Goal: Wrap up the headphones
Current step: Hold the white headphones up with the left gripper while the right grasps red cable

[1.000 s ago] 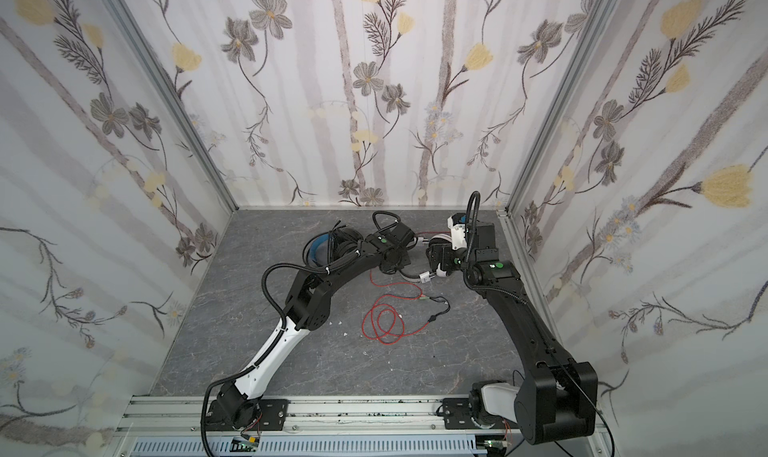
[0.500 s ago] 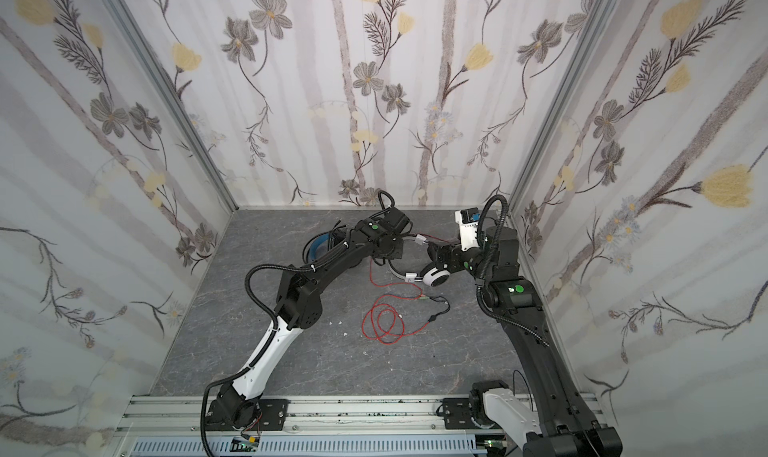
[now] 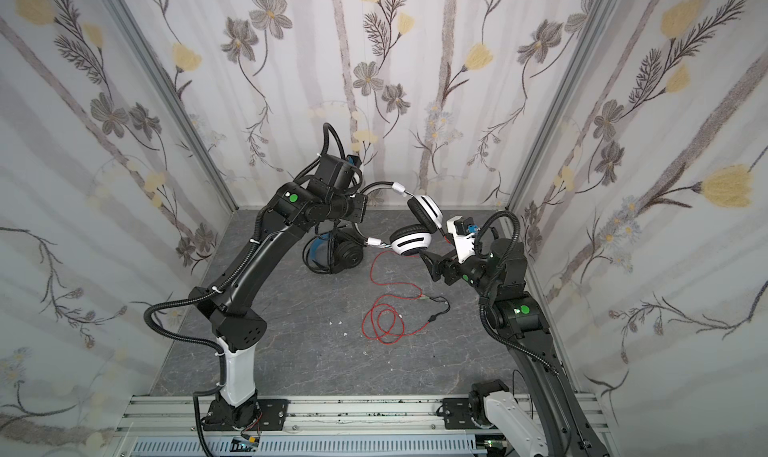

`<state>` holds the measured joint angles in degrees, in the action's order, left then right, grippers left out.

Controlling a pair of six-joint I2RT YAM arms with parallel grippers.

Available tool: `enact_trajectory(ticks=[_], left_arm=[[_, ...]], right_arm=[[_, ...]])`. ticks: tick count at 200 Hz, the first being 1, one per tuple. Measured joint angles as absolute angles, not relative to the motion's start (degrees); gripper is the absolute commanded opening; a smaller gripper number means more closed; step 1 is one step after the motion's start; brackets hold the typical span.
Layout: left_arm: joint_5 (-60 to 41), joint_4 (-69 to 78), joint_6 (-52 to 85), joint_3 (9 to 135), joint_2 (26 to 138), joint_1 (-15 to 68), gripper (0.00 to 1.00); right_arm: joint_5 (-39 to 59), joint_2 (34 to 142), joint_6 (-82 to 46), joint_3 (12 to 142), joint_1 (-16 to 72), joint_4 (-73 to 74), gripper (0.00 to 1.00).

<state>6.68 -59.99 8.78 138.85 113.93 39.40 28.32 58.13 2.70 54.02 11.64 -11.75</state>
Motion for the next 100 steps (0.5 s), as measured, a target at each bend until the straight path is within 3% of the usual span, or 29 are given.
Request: enact_trajectory(ticks=[45,100], left_arm=[[8.78,-66.41,3.09,140.92,112.03,38.81,0.0],[9.63,-68.64,0.84,141.71,108.71,38.52,0.0]], right_arm=[[29.63,50.13,4.6,48.82,13.1,-9.21,0.93],[29.58,49.58,5.23,47.66,13.67,-7.84,0.92]])
